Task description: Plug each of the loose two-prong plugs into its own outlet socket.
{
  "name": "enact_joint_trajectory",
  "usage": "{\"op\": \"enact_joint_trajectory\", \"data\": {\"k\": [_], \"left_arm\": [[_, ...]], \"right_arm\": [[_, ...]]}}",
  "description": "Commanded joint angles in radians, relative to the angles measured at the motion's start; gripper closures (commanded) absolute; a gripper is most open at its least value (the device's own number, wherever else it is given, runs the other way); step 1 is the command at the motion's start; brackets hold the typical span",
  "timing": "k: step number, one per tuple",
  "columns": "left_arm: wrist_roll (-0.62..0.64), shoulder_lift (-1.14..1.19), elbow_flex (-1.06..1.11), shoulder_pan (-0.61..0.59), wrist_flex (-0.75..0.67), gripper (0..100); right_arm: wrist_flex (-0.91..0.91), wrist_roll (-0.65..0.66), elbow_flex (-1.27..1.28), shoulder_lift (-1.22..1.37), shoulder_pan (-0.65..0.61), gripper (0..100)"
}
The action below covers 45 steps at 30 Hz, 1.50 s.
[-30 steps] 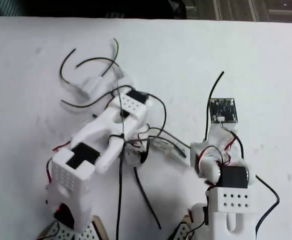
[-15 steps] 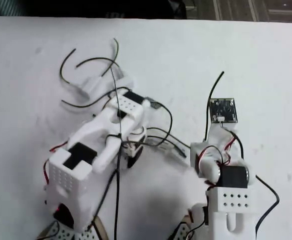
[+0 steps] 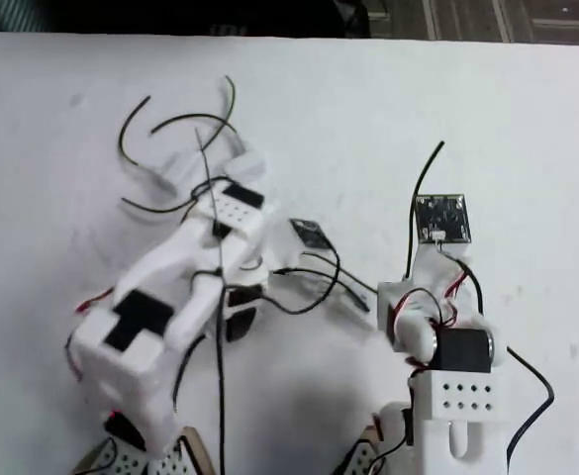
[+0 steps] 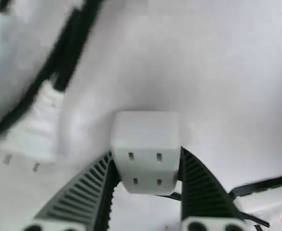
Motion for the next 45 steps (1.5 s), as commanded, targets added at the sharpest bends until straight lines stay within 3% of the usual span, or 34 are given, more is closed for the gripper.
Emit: {"op": "enact_joint_trajectory", "data": {"k": [1,7,10,14,22,32,36,40,45], "left_arm": [[-0.035,-0.257,0.178,-0.022,-0.098,98],[-0.035,-0.453,0.419,-0.018,-0.29,97],[-0.026,-0.447,0.443,-0.022,-0.301,90],[0.063,-0.463,0.414,-0.065,-0.252,82],[0.138,-0.645,0.331,-0.116,-0.095,80],[0.149,-0.61,0.474,-0.127,-0.192,72],[0.149,-0.575,0.45,-0.127,-0.169,72],[0.149,-0.61,0.351,-0.134,-0.046,74],[0.149,-0.771,0.276,-0.232,0.035,81]], "right_arm": [[-0.016,0.011,-0.003,-0.022,0.004,98.1],[-0.016,0.011,-0.003,-0.022,0.004,98.1],[-0.016,0.011,-0.003,-0.022,0.004,98.1],[-0.016,0.011,-0.003,-0.022,0.002,98.1],[-0.016,0.015,-0.005,-0.022,-0.012,98.1],[-0.015,0.015,-0.002,-0.022,-0.065,98.1],[-0.015,0.014,-0.002,-0.022,-0.068,98.1],[-0.013,0.014,-0.002,-0.022,-0.067,98.1],[-0.016,0.017,-0.006,-0.022,-0.073,98.1]]}}
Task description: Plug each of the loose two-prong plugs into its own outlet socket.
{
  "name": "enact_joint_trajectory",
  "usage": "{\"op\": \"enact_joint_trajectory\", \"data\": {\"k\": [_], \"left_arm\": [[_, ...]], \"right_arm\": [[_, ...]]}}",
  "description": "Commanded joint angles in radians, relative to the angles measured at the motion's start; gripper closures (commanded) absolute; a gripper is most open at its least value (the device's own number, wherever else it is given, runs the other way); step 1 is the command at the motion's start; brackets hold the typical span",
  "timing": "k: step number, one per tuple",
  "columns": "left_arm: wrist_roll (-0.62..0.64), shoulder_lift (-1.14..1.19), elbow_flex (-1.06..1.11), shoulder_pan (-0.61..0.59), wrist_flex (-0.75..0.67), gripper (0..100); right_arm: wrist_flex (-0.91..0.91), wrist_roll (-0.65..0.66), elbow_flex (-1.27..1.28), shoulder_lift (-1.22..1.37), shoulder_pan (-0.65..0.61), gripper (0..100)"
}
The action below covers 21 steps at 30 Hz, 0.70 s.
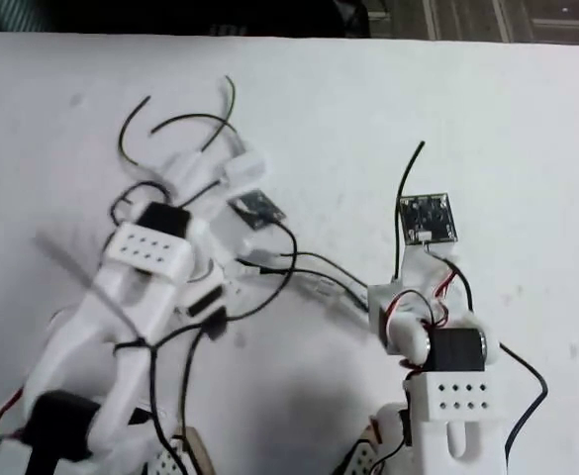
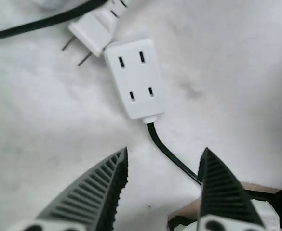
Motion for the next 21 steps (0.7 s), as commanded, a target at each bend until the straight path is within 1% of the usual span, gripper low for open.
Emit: {"op": "enact_joint_trajectory", "data": {"k": [1,4,7,9,15,18,21], "left_arm": [[0.009,-0.186,-0.069,-0.124,0.052,82],[0.006,-0.314,-0.041,-0.259,0.044,87],[0.002,-0.432,0.031,-0.371,0.029,92],[0.002,-0.503,0.1,-0.433,-0.008,97],[0.002,-0.657,0.362,-0.602,-0.203,98],[0.002,-0.708,0.479,-0.651,-0.287,98],[0.006,-0.742,0.577,-0.668,-0.354,98]], "right_arm": [[-0.019,0.008,-0.017,-0.022,-0.016,98.1],[-0.059,0.008,-0.028,-0.015,-0.044,98.1],[-0.079,0.008,-0.037,-0.015,-0.124,98.1],[-0.085,0.008,-0.049,-0.015,-0.193,98.1],[-0.088,0.0,-0.106,-0.013,-0.374,98.1],[-0.134,0.0,-0.107,-0.012,-0.447,98.1],[-0.193,0.0,-0.095,-0.001,-0.504,98.1]]}}
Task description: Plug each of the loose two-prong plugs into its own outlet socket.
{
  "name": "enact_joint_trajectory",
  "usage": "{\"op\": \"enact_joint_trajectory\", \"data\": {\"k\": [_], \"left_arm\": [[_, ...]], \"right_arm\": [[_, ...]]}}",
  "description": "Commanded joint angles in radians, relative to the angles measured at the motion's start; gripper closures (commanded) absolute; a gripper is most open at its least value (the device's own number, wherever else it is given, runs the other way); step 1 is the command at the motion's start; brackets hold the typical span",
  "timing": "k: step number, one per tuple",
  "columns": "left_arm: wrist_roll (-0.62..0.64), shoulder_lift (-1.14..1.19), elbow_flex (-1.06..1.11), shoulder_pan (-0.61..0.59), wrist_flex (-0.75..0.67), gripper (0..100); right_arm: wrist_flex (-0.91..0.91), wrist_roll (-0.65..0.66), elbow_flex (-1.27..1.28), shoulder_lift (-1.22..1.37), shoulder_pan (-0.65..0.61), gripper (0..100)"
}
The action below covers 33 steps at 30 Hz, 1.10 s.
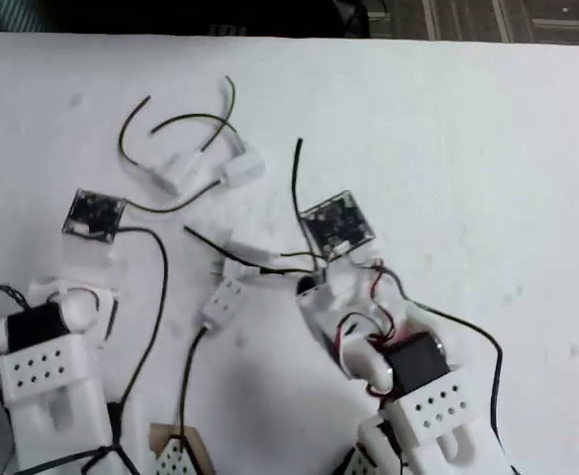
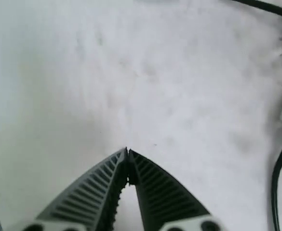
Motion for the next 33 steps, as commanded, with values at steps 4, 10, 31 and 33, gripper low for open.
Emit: {"op": "enact_joint_trajectory", "data": {"k": [4,10,31,33], "left_arm": [[0.006,-0.096,0.157,-0.036,-0.123,98],[0.003,-0.13,0.189,-0.062,-0.126,98],[0.002,-0.13,0.198,-0.062,-0.127,98],[0.002,-0.13,0.198,-0.062,-0.127,98]], "right_arm": [[-0.163,0.008,-0.014,0.087,-0.111,98.1],[-0.417,0.011,0.046,0.294,-0.213,98.1],[-0.774,0.089,0.048,0.671,-0.288,98.1],[-0.802,0.091,0.048,0.694,-0.289,98.1]]}}
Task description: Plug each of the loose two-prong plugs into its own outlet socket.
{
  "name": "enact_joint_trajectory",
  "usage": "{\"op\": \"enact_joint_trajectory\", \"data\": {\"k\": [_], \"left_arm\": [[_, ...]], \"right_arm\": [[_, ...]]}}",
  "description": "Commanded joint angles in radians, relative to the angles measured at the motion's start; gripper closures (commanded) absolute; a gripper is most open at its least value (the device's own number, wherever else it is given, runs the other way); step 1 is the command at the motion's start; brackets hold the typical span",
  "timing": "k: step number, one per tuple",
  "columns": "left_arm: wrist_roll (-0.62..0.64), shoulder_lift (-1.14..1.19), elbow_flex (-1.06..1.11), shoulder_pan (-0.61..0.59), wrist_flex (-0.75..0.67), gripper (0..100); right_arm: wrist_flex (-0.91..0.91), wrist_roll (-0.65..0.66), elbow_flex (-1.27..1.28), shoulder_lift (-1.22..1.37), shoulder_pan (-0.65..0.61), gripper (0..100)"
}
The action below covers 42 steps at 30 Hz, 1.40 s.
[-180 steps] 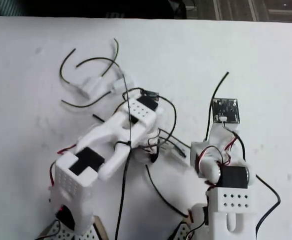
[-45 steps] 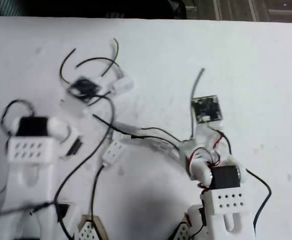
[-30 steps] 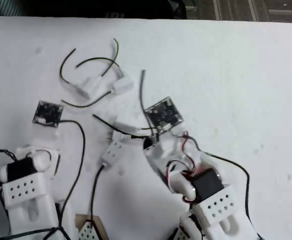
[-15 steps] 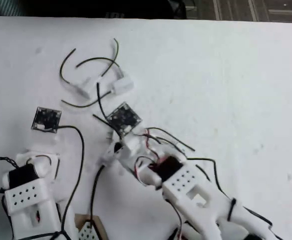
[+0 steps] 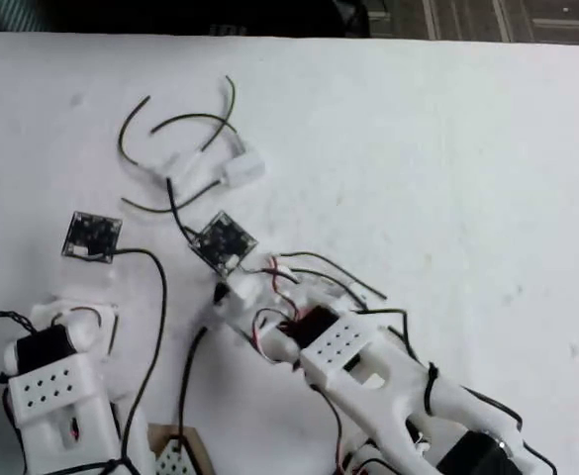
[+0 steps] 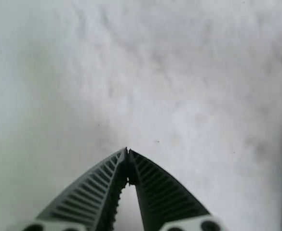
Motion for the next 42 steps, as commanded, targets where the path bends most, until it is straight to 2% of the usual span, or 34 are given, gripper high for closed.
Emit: {"op": "enact_joint_trajectory", "data": {"k": [1,5,9,24,42], "left_arm": [[0.003,-0.013,0.0,-0.005,-0.017,98],[0.003,-0.013,0.0,-0.005,-0.017,98],[0.003,-0.013,0.002,-0.005,-0.017,98],[0.003,-0.013,0.002,-0.005,-0.017,98],[0.003,-0.013,0.002,-0.005,-0.017,98]], "right_arm": [[-0.062,0.011,-0.005,0.024,-0.004,98.1],[-0.131,0.014,-0.005,0.076,0.005,98.1],[-0.145,0.077,-0.005,0.104,0.012,98.1],[-0.051,0.11,-0.009,0.105,0.038,98.1],[-0.022,0.137,0.0,0.116,0.062,98.1]]}}
